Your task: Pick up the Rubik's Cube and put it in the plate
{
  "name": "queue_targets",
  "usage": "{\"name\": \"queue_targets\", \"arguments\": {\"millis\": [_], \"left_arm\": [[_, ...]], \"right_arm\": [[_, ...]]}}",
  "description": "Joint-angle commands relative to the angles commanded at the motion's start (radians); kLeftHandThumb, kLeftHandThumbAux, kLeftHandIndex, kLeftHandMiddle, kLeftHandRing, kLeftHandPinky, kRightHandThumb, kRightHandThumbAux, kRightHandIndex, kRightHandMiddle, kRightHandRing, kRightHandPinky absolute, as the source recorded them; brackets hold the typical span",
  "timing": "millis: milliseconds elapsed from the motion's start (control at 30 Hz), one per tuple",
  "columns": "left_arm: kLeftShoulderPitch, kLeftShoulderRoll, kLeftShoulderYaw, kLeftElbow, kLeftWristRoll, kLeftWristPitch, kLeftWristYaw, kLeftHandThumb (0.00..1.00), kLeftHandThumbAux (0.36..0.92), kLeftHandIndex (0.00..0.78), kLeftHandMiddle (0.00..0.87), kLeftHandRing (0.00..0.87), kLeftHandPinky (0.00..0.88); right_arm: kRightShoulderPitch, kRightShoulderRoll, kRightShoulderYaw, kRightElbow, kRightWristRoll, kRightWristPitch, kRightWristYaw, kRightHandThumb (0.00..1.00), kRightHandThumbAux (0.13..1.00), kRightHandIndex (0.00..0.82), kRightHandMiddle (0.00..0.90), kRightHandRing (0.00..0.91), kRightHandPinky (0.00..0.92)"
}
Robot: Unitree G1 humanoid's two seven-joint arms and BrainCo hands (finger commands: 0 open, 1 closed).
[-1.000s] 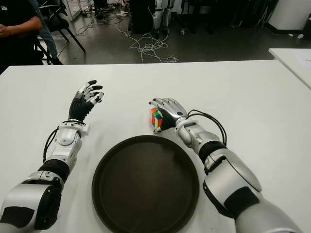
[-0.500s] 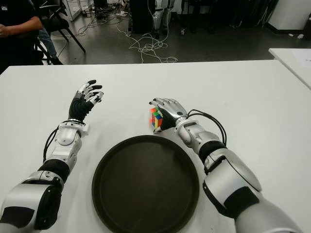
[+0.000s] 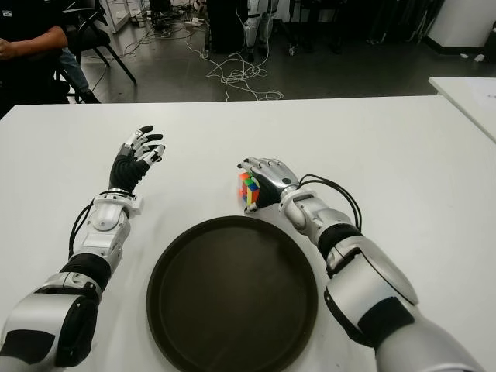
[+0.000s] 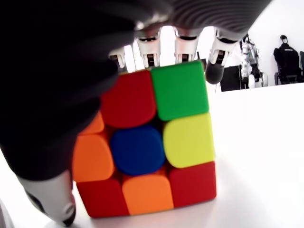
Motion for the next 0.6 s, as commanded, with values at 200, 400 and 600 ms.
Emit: {"name": "queue_targets", "arguments": {"millis": [200,400,600], "left_arm": [[-0.001,0.000,0.002,0.001,-0.004,0.003,-0.004,0.128,0.609,0.164,0.248,0.271,0.310],[0.000,-0.004,0.008,0.001,-0.012,0.000,-0.011,0.128,0.602,0.166,0.251,0.276,0.318],[0.005,-0.004,0.008,-0.006,-0.012,-0.004,-0.011,0.128,0.613,0.170,0.255,0.276,0.313]], "right_arm": [[-0.003,0.002,-0.006,0.000,0.008,0.001,0.045,0.000,0.768,0.137,0.140,0.120,0.081],[-0.003,0.003,-0.013,-0.002,0.016,-0.001,0.080,0.000,0.763,0.147,0.155,0.137,0.093],[-0.002,0.003,-0.018,-0.004,0.022,-0.009,0.096,0.000,0.758,0.154,0.165,0.147,0.094]]}}
